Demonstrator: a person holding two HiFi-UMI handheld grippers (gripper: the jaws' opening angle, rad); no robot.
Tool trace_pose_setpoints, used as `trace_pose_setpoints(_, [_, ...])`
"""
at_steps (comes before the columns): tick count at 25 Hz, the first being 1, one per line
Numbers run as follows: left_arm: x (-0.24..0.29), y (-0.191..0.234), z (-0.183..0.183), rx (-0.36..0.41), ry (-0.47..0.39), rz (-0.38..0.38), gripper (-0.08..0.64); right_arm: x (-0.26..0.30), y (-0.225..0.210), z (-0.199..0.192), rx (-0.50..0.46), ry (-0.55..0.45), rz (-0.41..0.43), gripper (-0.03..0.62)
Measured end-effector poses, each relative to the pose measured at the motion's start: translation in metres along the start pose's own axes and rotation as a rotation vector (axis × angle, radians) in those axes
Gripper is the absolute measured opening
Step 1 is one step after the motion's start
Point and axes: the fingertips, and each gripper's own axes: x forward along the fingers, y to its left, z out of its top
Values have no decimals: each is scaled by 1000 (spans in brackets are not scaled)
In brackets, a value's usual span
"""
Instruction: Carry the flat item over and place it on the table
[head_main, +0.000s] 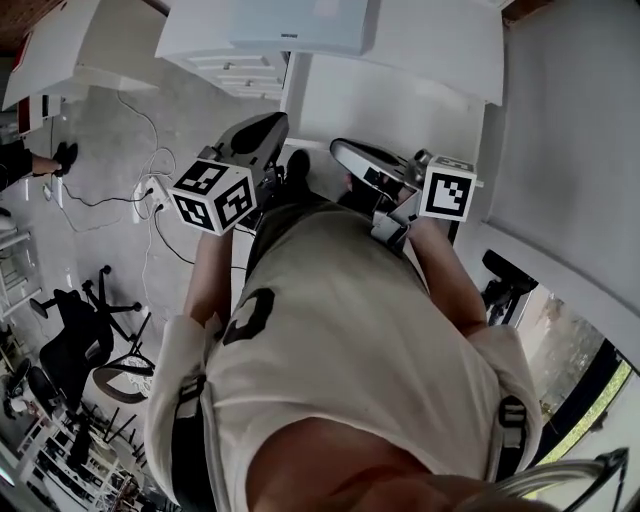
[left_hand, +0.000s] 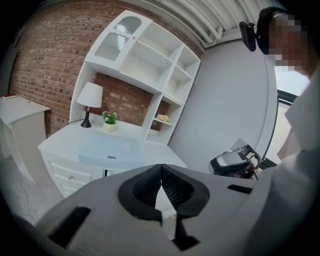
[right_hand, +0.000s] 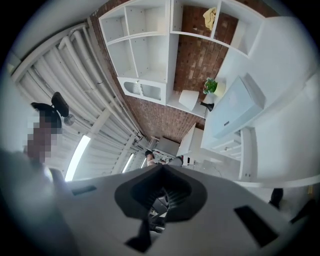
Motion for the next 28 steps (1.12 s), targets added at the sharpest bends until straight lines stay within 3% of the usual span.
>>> trace_pose_setpoints(6, [-20,-6,-15,13,19,13,20,15,12,-20,-97,111,-4,11])
trace_pose_setpoints(11, [-38,20,-18,-8,2,29,20,39,9,-34,-75,134,-20,11])
trace_pose_setpoints(28, [-104,205,-19,-112,-3,-5,20,207,-14,-52,-70,192,-169,11])
